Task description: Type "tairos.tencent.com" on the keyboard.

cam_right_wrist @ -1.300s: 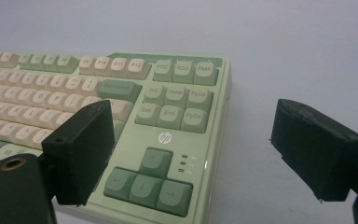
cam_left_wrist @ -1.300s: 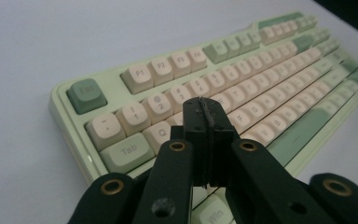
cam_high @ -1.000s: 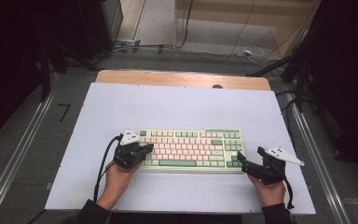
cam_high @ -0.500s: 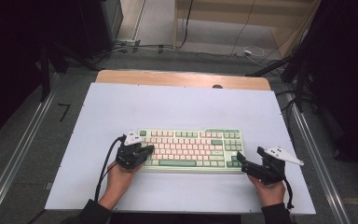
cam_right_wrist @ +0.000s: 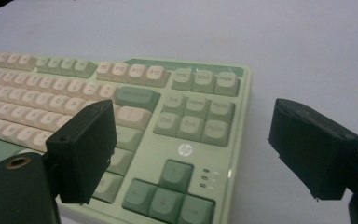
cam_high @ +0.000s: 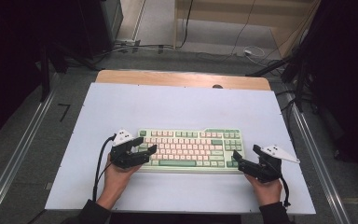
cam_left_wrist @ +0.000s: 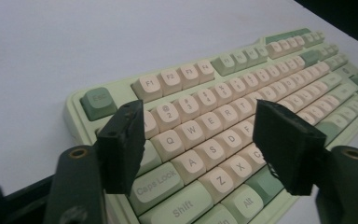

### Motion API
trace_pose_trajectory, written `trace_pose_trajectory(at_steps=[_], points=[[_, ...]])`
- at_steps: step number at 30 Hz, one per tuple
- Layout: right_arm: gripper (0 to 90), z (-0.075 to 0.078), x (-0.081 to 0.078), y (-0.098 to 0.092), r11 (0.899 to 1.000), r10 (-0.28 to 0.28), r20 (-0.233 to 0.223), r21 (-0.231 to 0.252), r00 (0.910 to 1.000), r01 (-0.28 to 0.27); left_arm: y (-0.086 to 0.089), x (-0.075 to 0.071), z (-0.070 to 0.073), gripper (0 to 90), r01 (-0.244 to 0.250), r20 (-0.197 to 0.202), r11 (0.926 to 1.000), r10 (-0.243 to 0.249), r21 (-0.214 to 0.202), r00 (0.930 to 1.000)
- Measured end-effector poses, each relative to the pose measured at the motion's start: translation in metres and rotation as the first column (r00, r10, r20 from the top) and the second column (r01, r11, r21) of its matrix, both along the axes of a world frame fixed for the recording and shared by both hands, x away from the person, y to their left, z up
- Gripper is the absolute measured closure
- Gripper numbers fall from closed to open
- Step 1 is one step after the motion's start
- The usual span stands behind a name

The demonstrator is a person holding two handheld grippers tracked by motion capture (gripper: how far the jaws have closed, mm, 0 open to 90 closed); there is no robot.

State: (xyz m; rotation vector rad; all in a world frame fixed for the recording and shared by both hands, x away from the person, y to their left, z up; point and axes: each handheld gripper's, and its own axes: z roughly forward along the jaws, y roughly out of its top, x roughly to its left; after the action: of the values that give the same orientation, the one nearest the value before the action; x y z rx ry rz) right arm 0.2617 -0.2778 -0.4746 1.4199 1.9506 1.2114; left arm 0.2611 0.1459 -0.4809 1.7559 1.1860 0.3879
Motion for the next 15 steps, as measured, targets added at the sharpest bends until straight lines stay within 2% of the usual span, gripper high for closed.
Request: trace_pose_trajectory(at_steps=[2, 6, 10, 12, 15], points=[[15.1, 0.001, 0.003, 0.005, 1.000, 0.018, -0.002, 0.009, 0.9998, -0.018, 0.000, 0.000, -0.001, 29.2, -0.011, 0.002, 0.9999, 0.011, -0.005, 0.9999], [27.0, 0.005, 0.006, 0.014, 0.998, 0.056, 0.007, 0.035, 0.9984, -0.057, -0.002, 0.001, -0.003, 23.9, -0.018, -0.012, 0.9998, 0.018, -0.005, 0.9998], [49.3, 0.008, 0.013, 0.032, 0.991, 0.120, -0.017, 0.057, 0.9926, -0.119, -0.001, 0.000, -0.002, 23.3, -0.024, -0.009, 0.9996, 0.023, -0.018, 0.9997], [59.3, 0.009, 0.017, 0.046, 0.987, 0.156, -0.039, 0.048, 0.9870, -0.154, -0.001, 0.000, -0.002, 23.4, -0.026, -0.005, 0.9995, 0.025, -0.016, 0.9997], [81.7, 0.008, 0.022, 0.072, 0.977, 0.215, -0.061, 0.022, 0.9746, -0.214, -0.001, 0.001, -0.004, 23.6, -0.021, -0.013, 0.9998, 0.021, -0.008, 0.9997]])
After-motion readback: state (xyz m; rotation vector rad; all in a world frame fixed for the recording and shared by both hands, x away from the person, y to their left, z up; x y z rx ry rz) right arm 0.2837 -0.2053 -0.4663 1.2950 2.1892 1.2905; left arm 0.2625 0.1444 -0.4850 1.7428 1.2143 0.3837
